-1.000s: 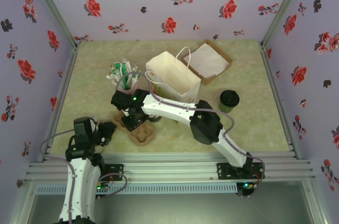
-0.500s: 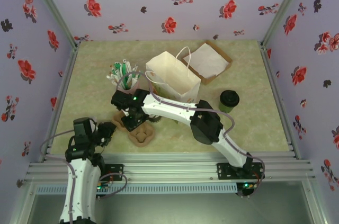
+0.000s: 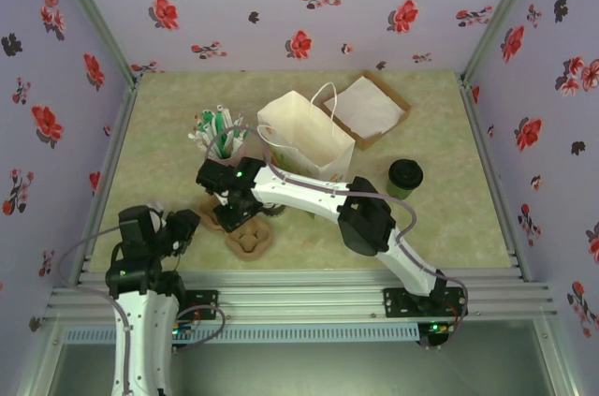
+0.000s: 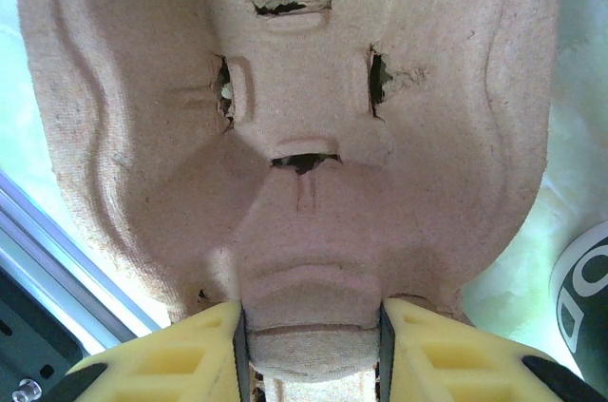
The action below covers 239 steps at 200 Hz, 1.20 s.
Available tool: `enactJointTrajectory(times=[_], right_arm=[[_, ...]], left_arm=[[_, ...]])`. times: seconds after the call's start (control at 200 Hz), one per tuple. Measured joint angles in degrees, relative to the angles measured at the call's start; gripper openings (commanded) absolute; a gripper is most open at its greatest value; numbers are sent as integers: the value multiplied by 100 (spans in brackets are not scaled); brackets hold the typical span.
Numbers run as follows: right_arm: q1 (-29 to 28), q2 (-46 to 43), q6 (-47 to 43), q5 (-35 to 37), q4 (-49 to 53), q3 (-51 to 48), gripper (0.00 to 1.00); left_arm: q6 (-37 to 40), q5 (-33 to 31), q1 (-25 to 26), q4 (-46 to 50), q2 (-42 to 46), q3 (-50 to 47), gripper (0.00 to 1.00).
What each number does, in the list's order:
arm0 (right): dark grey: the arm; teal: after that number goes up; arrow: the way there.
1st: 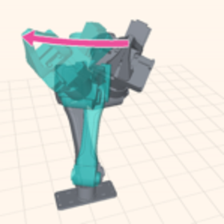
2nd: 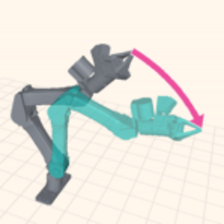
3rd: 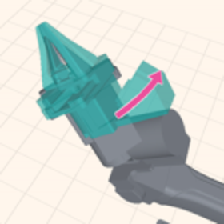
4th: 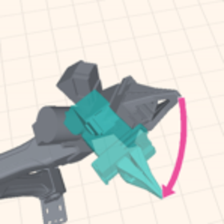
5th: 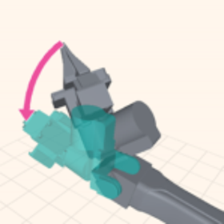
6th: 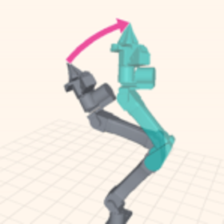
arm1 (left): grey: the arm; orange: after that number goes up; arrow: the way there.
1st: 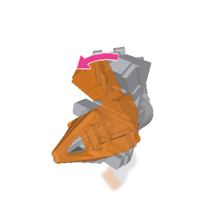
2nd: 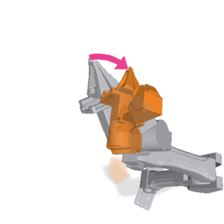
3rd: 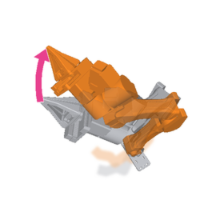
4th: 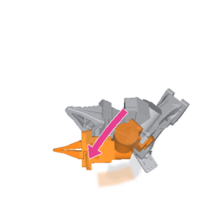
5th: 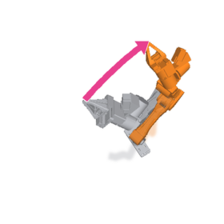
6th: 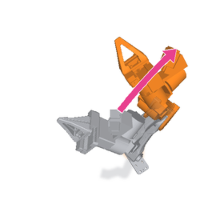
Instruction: Pack the takeout coffee
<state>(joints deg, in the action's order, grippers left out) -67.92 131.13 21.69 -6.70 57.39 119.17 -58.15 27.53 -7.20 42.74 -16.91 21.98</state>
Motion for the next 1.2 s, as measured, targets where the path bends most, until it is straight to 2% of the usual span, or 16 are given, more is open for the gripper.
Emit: enactJointTrajectory(times=[0.1, 0.235, 0.375, 0.5, 0.785, 1.195], right_arm=[[0, 0, 2, 0, -17, -17, 36], [0, 0, 2, -2, -42, -44, 36], [0, -7, 2, -2, -55, -59, 36], [0, -17, 2, -4, -57, -68, 36], [0, -24, 2, -4, -59, -76, 36], [0, -24, 2, -48, -59, -79, 36]], left_arm=[[-37, 70, 0, -70, -138, -11, 34], [-179, 225, 0, -385, -251, -153, 27], [-269, 365, 0, -669, -415, -249, 27], [-286, 424, 0, -811, -511, -256, 32], [-258, 407, 0, -695, -527, -267, 37], [-149, 356, 0, -531, -669, -267, 38]])
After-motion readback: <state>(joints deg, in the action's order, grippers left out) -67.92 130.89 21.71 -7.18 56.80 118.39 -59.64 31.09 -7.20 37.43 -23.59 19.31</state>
